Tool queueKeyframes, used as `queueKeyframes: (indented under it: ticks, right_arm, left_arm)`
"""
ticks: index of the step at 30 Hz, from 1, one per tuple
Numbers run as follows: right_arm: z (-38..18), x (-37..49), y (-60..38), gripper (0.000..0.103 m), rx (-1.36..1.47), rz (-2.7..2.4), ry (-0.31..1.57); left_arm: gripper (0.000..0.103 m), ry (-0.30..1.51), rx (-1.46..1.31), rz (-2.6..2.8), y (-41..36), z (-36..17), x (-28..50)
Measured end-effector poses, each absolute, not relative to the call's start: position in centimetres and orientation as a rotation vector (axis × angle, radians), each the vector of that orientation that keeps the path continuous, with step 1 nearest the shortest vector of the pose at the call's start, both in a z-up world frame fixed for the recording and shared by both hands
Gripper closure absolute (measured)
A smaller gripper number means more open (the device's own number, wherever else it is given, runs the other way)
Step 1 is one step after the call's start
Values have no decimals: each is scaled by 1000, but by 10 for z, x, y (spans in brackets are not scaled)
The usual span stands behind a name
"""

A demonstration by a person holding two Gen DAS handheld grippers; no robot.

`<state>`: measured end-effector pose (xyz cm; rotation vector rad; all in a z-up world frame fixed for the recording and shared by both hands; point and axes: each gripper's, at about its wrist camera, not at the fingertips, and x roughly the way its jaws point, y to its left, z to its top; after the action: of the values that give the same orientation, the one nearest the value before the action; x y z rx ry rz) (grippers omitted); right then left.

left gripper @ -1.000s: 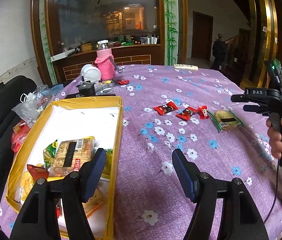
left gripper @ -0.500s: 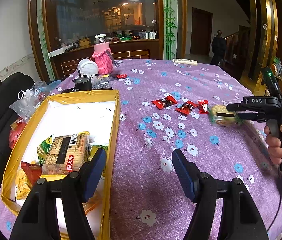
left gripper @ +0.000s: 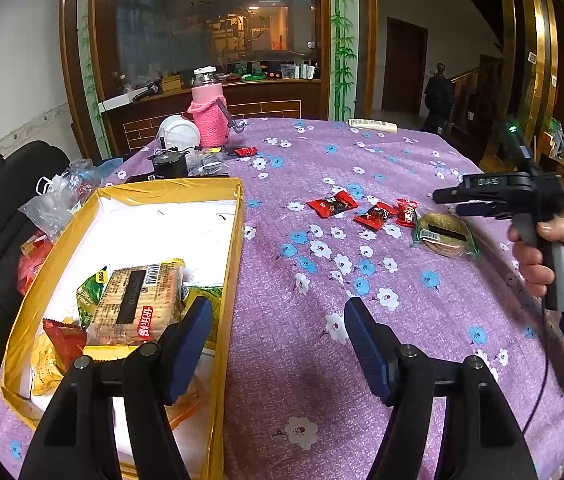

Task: Organize snacks
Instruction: 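Move the right tool to the round cracker bag and grasp it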

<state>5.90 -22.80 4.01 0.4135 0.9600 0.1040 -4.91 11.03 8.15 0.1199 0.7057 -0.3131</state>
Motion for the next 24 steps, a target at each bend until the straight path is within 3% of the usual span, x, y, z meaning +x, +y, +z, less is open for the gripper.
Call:
queueKeyframes:
  ticks: [6, 14, 24]
  right_arm:
    - [33, 47, -211, 34, 360, 199, 1021]
    - [37, 32, -168, 34, 65, 157, 1033]
    - [23, 37, -146, 27, -94, 126, 1013]
  left_arm:
    - [31, 705, 111, -308, 114, 82, -47]
    - [31, 719, 115, -329, 106, 76, -46]
    - [31, 716, 128, -336, 102, 77, -49]
